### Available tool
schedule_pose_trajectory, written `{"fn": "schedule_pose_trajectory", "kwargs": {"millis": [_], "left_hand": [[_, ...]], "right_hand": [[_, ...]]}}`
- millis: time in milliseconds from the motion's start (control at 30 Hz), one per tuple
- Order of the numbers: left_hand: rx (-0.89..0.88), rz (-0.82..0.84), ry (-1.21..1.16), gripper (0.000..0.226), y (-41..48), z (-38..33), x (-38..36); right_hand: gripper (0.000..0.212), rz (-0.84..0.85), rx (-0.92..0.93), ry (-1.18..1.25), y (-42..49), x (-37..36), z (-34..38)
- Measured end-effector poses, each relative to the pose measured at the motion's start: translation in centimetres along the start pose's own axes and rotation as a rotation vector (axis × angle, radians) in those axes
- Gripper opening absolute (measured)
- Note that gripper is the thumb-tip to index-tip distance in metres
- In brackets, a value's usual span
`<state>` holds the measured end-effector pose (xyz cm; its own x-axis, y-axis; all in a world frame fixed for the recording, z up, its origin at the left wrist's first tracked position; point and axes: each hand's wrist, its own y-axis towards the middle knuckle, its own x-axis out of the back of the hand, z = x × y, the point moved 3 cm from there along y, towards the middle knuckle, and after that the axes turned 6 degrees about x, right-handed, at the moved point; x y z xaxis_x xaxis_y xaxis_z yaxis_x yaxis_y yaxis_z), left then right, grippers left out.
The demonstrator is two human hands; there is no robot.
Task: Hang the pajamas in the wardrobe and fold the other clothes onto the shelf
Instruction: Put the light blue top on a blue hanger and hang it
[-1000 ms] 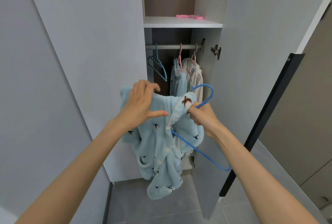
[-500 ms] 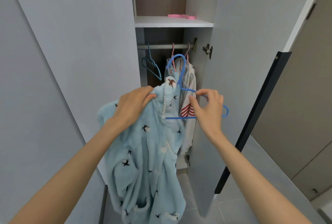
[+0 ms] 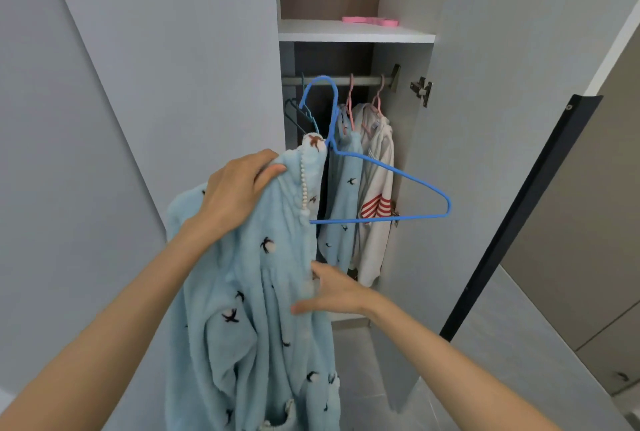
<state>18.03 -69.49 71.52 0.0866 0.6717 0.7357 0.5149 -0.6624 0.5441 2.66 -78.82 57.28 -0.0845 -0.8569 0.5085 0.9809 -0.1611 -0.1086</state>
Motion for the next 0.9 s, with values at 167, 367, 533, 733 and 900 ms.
{"fn": "schedule_pose_trajectory", "kwargs": {"millis": [167,367,533,733,900], "left_hand": [[0.113,0.004,-0.068,0.021,-0.4,3.1,0.4],[0.128,0.071,-0.106,0.022,-1.6,5.1,-0.7],[0.092,0.139,-0.112,0.030,-2.8,7.2,-1.2],[0.084,0.203,-0.187,0.031,-3.7,9.5,-1.9],[0.069,0.240,-0.063,0.030,-4.7,11.5,-2.3]], "right_hand": [[0.062,0.238,-0.030,-0.567,0.5,0.2,-0.6],[0.057,0.389,-0.336,-1.101,1.3,2.0,-3.7],[0.039,0.091,-0.401,-1.280,1.0,4.6,-5.9],[0.041,-0.061,-0.449,-1.162,0.3,8.3,-6.2],[0.064,-0.150,-0.317,-1.174,-0.8,9.9,-6.4]]}}
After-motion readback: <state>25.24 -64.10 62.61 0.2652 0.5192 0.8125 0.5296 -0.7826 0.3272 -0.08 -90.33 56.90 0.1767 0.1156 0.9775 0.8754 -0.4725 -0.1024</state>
